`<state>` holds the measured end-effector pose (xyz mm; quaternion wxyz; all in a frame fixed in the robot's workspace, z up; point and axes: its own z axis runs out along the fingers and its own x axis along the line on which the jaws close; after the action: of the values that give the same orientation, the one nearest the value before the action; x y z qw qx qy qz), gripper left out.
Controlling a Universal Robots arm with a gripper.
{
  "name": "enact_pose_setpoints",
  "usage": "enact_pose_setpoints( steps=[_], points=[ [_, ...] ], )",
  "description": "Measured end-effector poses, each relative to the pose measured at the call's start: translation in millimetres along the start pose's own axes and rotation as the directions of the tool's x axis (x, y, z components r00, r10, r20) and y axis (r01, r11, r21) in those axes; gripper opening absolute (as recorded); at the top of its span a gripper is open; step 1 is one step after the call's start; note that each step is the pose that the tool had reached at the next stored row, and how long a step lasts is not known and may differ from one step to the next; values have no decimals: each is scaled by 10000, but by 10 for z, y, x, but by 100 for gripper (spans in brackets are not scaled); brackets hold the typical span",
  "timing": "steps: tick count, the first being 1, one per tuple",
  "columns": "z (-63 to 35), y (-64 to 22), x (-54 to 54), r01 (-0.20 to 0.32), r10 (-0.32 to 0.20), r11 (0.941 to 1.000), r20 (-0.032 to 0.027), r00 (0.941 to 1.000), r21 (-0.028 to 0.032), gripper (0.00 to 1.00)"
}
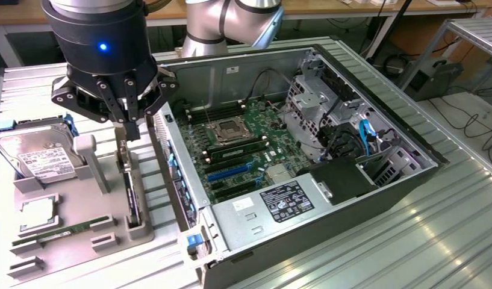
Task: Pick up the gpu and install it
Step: 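Pick up the gpu and move the gpu toward the slot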
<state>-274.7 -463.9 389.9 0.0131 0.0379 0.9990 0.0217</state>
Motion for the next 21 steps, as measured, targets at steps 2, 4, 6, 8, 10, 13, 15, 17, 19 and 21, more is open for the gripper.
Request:
enact_pose_setpoints(
  steps=[2, 4, 6, 8, 10, 13, 15, 17, 19, 21],
  points=[
    [0, 0, 0, 0, 0, 10000, 0, 10000, 0, 11],
    [0, 0, 0, 0, 0, 10000, 0, 10000, 0, 17],
    [0, 0, 0, 0, 0, 10000, 0, 10000, 0, 30],
    [0, 0, 0, 0, 0, 10000, 0, 10000, 0, 36],
    [0, 0, 0, 0, 0, 10000, 0, 10000, 0, 36],
    [1, 0, 0, 0, 0, 10000, -1, 10000, 0, 42],
    [9, 0, 0, 0, 0, 10000, 0, 10000, -1, 42],
    [14, -1, 1, 1, -1, 10000, -1, 10000, 1, 42],
    [18, -1, 2, 0, 0, 10000, -1, 10000, 1, 42],
    [21, -1, 2, 0, 0, 10000, -1, 10000, 0, 42]
  ],
)
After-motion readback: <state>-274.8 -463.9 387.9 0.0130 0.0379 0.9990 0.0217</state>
